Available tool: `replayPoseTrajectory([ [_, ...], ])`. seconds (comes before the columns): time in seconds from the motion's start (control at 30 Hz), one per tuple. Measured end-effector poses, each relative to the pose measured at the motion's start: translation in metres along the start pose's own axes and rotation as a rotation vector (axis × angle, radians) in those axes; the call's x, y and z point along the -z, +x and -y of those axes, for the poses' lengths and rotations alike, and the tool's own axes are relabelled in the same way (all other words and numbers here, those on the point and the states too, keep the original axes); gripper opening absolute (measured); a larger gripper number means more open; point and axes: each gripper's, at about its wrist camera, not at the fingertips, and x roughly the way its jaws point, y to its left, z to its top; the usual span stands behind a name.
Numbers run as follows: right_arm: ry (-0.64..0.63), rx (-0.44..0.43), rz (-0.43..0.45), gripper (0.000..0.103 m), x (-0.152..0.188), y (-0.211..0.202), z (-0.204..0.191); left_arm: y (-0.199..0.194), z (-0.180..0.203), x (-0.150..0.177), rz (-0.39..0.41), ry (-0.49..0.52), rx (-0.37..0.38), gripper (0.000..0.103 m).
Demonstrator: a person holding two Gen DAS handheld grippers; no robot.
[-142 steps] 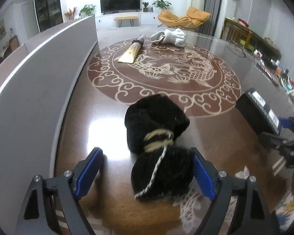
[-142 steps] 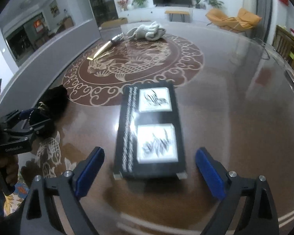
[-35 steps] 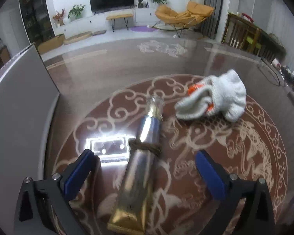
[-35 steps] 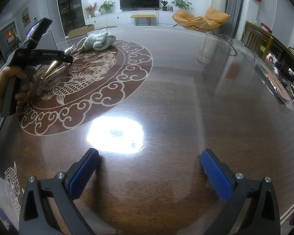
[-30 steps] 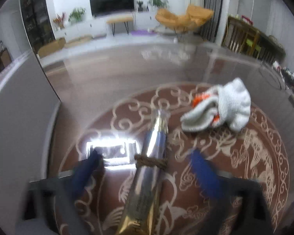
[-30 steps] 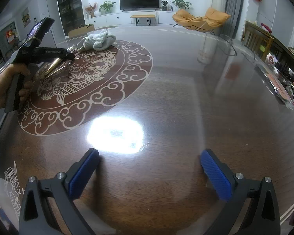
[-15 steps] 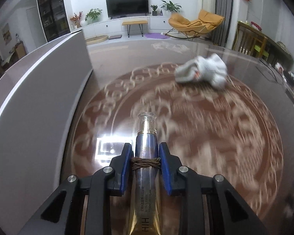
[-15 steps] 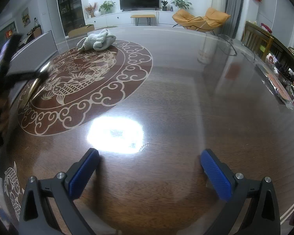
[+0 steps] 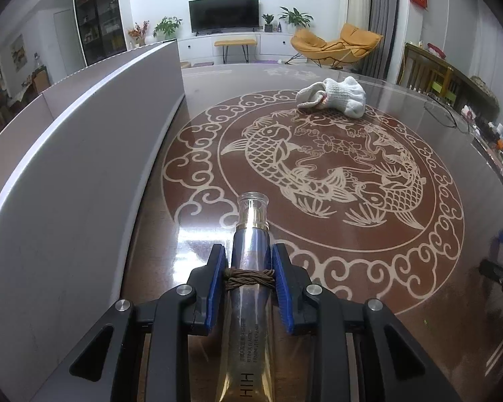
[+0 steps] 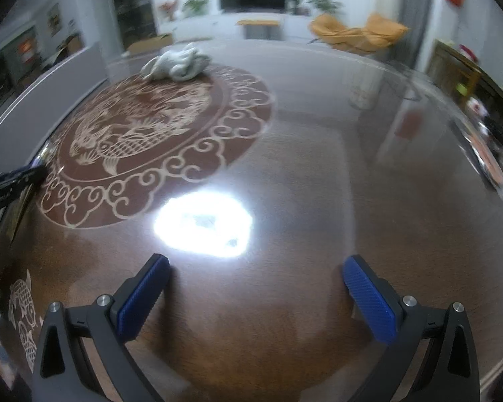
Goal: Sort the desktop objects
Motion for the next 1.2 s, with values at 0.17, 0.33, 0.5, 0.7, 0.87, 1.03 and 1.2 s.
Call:
replayPoseTrajectory([
  [0.17,-0.140,-0.085,0.027,0.103,-0.062,0.027,-0.028,-0.001,0.000,0.001,0.000,-0.004,0.004,0.029],
  [0.33,-0.345,-0.134,0.144,0.103,-0.159,0.047,-0.071,-0.001,0.000,0.001,0.000,-0.004,0.004,0.029],
  [0.5,-0.494,-0.134,0.041,0.103,-0.217,0.098,-0.104,-0.001,0.000,0.001,0.000,-0.003,0.003,0.029],
  [0.7,-0.562,-0.123,-0.037,0.103,-0.239,0.141,-0.120,-0.002,0.000,0.002,0.000,-0.007,0.008,0.029],
  [0.87,-0.421,-0.224,-0.072,0.067,-0.246,0.158,-0.112,-0.001,0.000,0.001,0.000,-0.007,0.008,0.029],
  [1.03,-0.363,-0.229,-0.033,0.046,-0.233,0.144,-0.108,-0.002,-0.001,0.002,0.000,-0.007,0.008,0.029],
  [1.2,-0.335,-0.272,-0.006,0.045,-0.183,0.111,-0.103,-0.002,0.000,0.002,0.000,-0.008,0.008,0.029],
])
